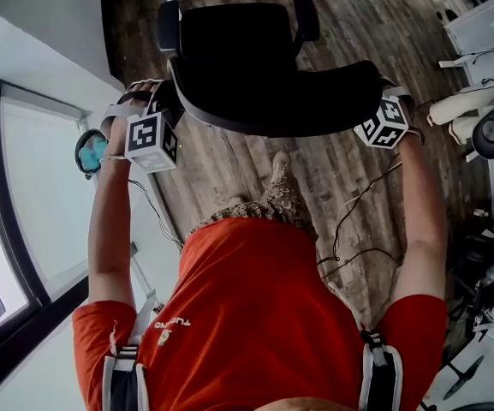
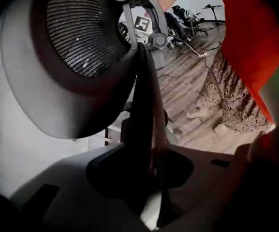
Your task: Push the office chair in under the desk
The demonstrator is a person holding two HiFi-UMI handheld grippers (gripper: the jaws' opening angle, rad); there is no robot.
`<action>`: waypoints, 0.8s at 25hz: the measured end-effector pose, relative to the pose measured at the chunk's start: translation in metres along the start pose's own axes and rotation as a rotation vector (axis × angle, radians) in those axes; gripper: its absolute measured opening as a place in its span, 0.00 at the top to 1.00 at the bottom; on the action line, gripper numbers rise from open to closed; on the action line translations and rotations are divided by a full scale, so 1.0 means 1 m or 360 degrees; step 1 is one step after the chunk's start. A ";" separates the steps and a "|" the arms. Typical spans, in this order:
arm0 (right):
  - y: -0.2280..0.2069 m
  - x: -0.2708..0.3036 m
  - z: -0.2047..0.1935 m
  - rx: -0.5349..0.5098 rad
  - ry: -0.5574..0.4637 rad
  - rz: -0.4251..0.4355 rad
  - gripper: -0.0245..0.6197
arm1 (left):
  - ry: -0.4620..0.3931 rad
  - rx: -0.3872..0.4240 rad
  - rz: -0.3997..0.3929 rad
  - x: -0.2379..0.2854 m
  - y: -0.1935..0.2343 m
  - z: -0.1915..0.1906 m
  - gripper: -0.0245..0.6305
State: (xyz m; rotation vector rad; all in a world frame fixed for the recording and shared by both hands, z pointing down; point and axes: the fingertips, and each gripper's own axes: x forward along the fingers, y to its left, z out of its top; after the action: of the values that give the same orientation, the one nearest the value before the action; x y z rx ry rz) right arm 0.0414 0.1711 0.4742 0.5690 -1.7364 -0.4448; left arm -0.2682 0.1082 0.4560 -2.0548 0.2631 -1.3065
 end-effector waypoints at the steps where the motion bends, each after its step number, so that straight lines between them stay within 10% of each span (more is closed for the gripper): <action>1: -0.006 0.003 -0.005 0.0003 0.0002 0.0000 0.77 | -0.0006 0.0008 0.0020 0.006 0.006 0.001 0.75; 20: -0.152 0.092 -0.067 -0.0043 -0.0013 0.0048 0.78 | 0.0058 -0.0098 0.0012 0.115 0.138 -0.012 0.74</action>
State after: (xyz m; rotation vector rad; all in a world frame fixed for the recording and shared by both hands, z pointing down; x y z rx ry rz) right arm 0.1110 -0.0056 0.4755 0.5219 -1.7420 -0.4491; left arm -0.1991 -0.0576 0.4544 -2.0806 0.3311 -1.3481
